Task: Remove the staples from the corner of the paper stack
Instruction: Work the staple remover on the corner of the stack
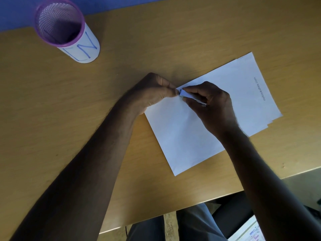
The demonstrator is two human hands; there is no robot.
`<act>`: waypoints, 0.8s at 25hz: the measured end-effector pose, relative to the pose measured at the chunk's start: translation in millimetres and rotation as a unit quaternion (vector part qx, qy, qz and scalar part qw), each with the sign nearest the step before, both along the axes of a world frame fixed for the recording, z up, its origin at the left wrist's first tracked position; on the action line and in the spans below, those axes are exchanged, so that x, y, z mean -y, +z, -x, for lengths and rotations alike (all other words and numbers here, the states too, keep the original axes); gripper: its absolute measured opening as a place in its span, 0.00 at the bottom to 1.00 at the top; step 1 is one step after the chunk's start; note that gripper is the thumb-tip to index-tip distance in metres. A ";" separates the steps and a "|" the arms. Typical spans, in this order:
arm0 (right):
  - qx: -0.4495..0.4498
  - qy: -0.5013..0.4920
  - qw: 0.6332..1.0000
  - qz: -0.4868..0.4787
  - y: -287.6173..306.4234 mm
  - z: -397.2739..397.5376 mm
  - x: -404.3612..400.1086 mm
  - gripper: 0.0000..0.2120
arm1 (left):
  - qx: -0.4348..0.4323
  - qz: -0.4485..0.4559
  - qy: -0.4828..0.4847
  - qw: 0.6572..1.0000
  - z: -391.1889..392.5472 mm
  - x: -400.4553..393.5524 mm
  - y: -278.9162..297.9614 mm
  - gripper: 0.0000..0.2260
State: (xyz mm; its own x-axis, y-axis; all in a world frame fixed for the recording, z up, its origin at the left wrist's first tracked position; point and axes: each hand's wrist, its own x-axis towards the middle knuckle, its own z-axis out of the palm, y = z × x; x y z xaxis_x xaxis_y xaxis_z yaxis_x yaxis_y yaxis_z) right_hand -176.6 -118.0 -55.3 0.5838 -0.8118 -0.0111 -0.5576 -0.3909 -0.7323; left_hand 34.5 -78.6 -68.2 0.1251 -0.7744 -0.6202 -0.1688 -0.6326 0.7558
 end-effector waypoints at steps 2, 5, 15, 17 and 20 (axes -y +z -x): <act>0.000 -0.007 1.000 -0.007 0.8 -0.8 0.4 0.12 | -0.002 0.002 -0.001 1.000 -0.3 0.1 0.6 0.05; -0.005 -0.021 0.999 -0.038 2.4 -1.6 1.1 0.11 | -0.010 0.004 -0.002 1.000 -1.0 -0.2 2.6 0.05; -0.021 -0.047 0.978 -0.202 11.1 -11.8 27.2 0.06 | -0.004 0.010 -0.010 1.000 -0.6 -1.4 9.7 0.06; -0.009 -0.052 0.973 -0.223 11.7 -11.8 29.7 0.05 | -0.002 0.011 -0.011 1.000 -0.2 -1.5 10.0 0.05; 0.002 -0.070 0.965 -0.254 13.0 -12.3 31.7 0.05 | -0.003 0.012 -0.009 1.000 0.2 -1.7 9.5 0.06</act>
State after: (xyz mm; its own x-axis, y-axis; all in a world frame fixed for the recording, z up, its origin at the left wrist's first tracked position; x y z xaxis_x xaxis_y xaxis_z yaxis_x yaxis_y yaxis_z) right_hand -164.3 -149.7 -42.2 0.4696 -0.7728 -0.4268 -0.5753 0.0988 -0.8120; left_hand 34.3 -76.8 -58.8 0.1075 -0.7912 -0.6020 -0.1743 -0.6112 0.7721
